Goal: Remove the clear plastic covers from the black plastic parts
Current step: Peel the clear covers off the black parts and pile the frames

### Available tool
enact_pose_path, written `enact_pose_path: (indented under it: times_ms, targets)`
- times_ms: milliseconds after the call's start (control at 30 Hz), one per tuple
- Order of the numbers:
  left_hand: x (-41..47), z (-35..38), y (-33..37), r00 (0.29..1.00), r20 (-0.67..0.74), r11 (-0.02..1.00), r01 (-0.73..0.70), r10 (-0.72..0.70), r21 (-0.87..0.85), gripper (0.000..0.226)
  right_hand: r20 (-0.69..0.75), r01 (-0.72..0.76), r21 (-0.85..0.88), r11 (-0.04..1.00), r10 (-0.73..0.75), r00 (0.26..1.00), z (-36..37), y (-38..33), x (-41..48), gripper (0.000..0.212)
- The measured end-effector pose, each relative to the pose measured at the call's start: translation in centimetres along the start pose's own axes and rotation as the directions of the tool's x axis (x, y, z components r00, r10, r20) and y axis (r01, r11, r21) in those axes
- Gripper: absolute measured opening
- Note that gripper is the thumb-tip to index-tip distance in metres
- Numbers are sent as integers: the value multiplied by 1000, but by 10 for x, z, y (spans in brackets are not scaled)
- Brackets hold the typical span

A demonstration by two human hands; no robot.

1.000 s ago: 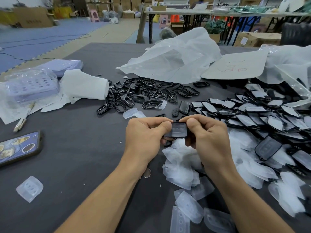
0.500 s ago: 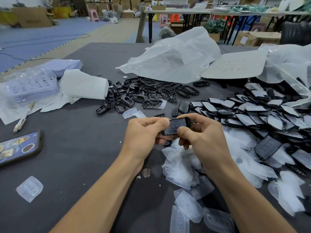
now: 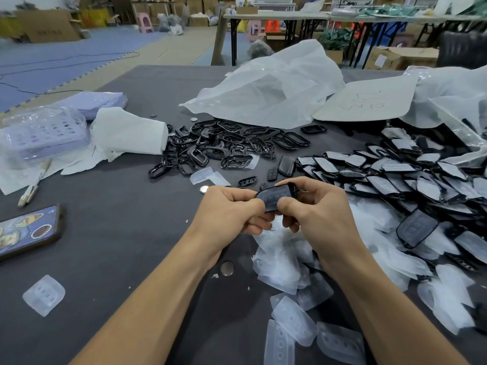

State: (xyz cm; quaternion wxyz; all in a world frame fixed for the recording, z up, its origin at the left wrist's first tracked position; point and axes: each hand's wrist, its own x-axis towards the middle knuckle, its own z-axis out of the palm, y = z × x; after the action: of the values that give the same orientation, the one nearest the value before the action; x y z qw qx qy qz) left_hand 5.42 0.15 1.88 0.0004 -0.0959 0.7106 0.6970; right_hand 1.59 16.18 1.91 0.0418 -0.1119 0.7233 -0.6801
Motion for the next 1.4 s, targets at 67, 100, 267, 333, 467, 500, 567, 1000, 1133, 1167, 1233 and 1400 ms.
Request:
enact_pose_path:
  times_ms: [67, 100, 267, 333, 467, 500, 567, 1000, 1133, 1167, 1233, 1400]
  targets:
    - [0, 0, 1, 1000, 1, 1000, 9, -9, -5, 16, 23, -20, 41, 999, 19, 1000, -1, -1, 0, 22]
    - [0, 0, 1, 1000, -2, 1000, 14, -14, -13, 20, 35, -35, 71, 997, 32, 999, -2, -2, 1, 21]
    - [0, 0, 3, 998, -36, 993, 54, -58, -103, 24, 38, -101, 168, 981, 96, 995, -11, -5, 3, 32]
    - [0, 0, 3, 998, -44, 993, 49, -54, -108, 21, 29, -94, 147, 985, 90, 995, -12, -5, 3, 30]
    - [1, 0, 1, 999, -32, 995, 38, -41, -96, 22, 42, -63, 76, 995, 59, 997, -12, -5, 2, 23]
    - [1, 0, 0, 999, -28, 995, 35, -38, -91, 22, 53, -57, 55, 997, 54, 997, -12, -5, 2, 20]
    - [1, 0, 0, 999, -24, 996, 28, -30, -80, 23, 58, -61, 34, 998, 59, 997, -12, -5, 2, 13]
    - [0, 11, -2, 991, -128, 993, -39, 25, -109, 25, -119, -84, -57, 995, 77, 990, -6, -2, 2, 19]
    - [1, 8, -3, 999, -40, 997, -33, 31, -67, 29, -128, -65, -106, 992, 52, 990, -4, -1, 2, 21]
    - [1, 7, -3, 999, -23, 998, -25, 23, -60, 29, -132, -61, -115, 992, 46, 990, -3, -1, 2, 20]
    - [1, 4, -2, 1000, -2, 997, 6, -6, -75, 34, -152, -55, -128, 990, 35, 988, -4, -1, 2, 17]
    - [1, 2, -1, 999, 27, 996, 22, -20, -91, 35, -172, -31, -125, 992, 9, 985, -6, 0, 3, 19]
